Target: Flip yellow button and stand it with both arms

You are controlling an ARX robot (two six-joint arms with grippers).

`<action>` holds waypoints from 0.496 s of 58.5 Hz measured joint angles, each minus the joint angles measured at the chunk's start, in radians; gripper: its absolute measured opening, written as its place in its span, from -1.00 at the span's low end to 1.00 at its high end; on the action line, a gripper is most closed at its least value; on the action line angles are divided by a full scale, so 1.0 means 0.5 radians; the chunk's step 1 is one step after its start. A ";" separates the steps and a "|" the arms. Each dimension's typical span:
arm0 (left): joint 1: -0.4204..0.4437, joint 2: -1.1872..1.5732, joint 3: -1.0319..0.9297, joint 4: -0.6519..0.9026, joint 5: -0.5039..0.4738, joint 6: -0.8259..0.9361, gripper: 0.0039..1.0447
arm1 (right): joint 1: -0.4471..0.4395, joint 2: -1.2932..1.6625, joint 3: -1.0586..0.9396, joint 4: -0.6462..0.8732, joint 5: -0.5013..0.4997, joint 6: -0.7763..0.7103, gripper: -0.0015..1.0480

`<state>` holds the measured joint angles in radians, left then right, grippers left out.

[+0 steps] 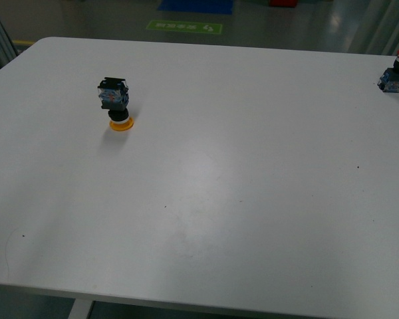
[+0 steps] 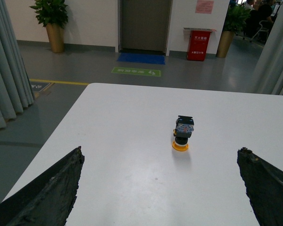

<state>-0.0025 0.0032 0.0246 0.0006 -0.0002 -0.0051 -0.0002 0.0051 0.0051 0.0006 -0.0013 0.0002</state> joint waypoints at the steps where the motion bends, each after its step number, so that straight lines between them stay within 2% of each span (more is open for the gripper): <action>1: 0.000 0.000 0.000 0.000 -0.001 0.000 0.87 | 0.000 0.000 0.000 0.000 0.000 0.000 0.86; 29: 0.000 0.000 0.000 0.000 -0.001 0.000 0.87 | 0.000 0.000 0.000 0.000 0.000 0.000 0.86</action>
<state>-0.0025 0.0032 0.0246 0.0006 -0.0006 -0.0051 -0.0002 0.0051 0.0051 0.0006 -0.0013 0.0002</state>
